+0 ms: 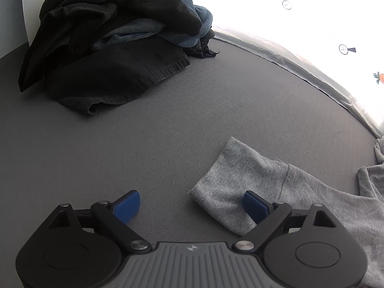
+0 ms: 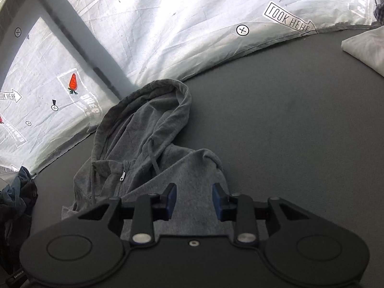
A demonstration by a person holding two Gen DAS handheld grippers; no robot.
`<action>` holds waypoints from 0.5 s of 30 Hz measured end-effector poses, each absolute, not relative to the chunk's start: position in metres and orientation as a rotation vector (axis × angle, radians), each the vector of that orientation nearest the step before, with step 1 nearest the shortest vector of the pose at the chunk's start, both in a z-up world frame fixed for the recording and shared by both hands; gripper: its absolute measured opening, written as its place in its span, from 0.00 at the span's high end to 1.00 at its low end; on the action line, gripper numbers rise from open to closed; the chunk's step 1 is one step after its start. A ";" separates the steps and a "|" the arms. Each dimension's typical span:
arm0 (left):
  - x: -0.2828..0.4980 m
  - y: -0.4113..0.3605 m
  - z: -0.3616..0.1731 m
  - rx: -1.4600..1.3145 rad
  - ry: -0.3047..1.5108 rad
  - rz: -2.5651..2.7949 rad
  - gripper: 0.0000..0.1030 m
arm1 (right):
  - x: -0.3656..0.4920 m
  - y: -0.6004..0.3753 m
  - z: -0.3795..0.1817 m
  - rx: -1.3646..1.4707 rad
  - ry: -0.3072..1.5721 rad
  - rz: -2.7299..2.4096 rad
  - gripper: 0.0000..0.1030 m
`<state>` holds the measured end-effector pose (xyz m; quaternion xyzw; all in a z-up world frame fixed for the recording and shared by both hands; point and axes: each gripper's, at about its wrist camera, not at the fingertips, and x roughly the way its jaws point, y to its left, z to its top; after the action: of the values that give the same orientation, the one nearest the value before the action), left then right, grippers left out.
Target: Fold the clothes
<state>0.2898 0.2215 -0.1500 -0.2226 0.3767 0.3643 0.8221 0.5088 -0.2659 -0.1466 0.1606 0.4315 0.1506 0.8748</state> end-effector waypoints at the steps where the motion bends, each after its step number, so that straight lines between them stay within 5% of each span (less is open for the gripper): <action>1: 0.290 0.221 -0.150 -0.481 0.796 0.767 0.10 | 0.497 -0.262 -0.148 0.305 0.901 0.309 0.61; 8: 0.301 0.209 -0.150 -0.468 0.774 0.730 0.14 | 0.437 -0.253 -0.163 0.164 0.886 0.276 0.36; 10: 0.303 0.206 -0.150 -0.453 0.768 0.736 0.20 | 0.437 -0.247 -0.164 0.128 0.917 0.263 0.17; 15: 0.300 0.207 -0.146 -0.488 0.718 0.721 0.63 | 0.432 -0.229 -0.173 0.014 0.913 0.258 0.04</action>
<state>0.2996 0.2066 -0.1461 -0.2314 0.3401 0.3415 0.8451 0.4317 -0.2290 -0.1732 0.0066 0.4396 0.1243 0.8895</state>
